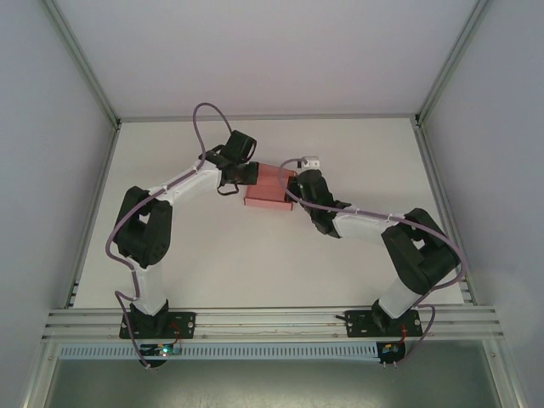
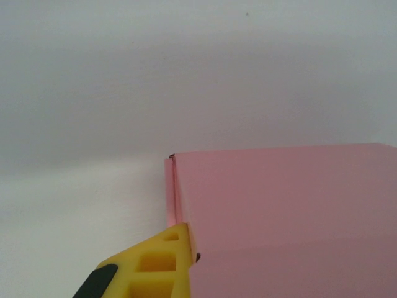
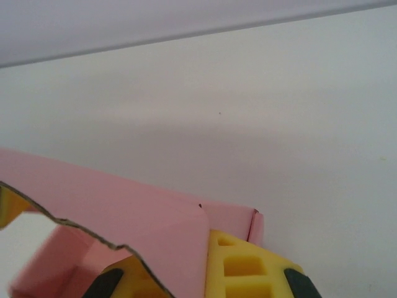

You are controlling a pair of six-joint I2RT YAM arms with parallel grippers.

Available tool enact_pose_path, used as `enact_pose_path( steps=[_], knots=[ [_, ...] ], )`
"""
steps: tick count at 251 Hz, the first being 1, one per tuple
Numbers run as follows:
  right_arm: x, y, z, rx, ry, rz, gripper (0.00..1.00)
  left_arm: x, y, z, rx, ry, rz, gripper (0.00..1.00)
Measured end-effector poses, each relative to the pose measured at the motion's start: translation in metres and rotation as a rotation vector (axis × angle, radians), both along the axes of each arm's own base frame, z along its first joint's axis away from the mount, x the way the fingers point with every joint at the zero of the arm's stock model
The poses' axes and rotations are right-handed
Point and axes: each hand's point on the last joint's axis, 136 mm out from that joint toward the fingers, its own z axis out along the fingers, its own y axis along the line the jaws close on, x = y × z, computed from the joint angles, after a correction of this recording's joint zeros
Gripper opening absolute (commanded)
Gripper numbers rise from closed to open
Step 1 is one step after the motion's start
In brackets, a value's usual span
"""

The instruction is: Assemble paper box

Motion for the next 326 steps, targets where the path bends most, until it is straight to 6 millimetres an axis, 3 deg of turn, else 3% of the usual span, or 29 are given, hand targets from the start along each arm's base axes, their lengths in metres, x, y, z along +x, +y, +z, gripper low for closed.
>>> enact_pose_path(
  steps=[23,67,114,130,158,165,172,176,218,275,304,326],
  knots=[
    [-0.015,0.0,-0.011,-0.011,-0.029,0.039,0.0,-0.011,-0.001,-0.013,-0.006,-0.015,-0.037,0.0],
    [-0.034,0.002,-0.013,-0.026,-0.121,0.107,0.0,-0.034,0.001,-0.013,-0.032,-0.075,-0.089,0.06],
    [-0.047,0.006,-0.017,-0.098,-0.169,0.16,0.0,-0.057,0.003,-0.018,-0.066,-0.03,-0.106,0.3],
    [-0.052,0.008,-0.016,-0.124,-0.185,0.172,0.0,-0.063,0.002,-0.017,-0.082,-0.009,-0.114,0.46],
    [-0.059,0.011,-0.014,-0.167,-0.203,0.199,0.0,-0.078,0.002,-0.016,-0.086,0.041,-0.13,0.64],
    [-0.06,0.013,-0.014,-0.178,-0.207,0.206,0.0,-0.082,0.003,-0.014,-0.085,0.051,-0.13,0.72],
    [-0.061,0.014,-0.014,-0.187,-0.212,0.211,0.0,-0.085,0.005,-0.013,-0.08,0.06,-0.132,0.96],
    [-0.062,0.015,-0.014,-0.191,-0.214,0.216,0.0,-0.087,0.006,-0.012,-0.078,0.064,-0.133,1.0],
    [-0.065,0.018,-0.014,-0.226,-0.231,0.237,0.0,-0.106,0.017,0.009,-0.071,0.083,-0.115,1.0],
    [-0.075,0.028,-0.017,-0.25,-0.252,0.278,0.0,-0.124,0.026,0.059,-0.143,0.03,-0.065,1.0],
    [-0.08,0.029,-0.019,-0.257,-0.269,0.293,0.0,-0.122,0.038,0.078,-0.148,0.016,0.025,1.0],
    [-0.085,0.031,-0.022,-0.263,-0.28,0.308,0.0,-0.115,0.053,0.078,-0.143,0.029,0.112,1.0]
  ],
)
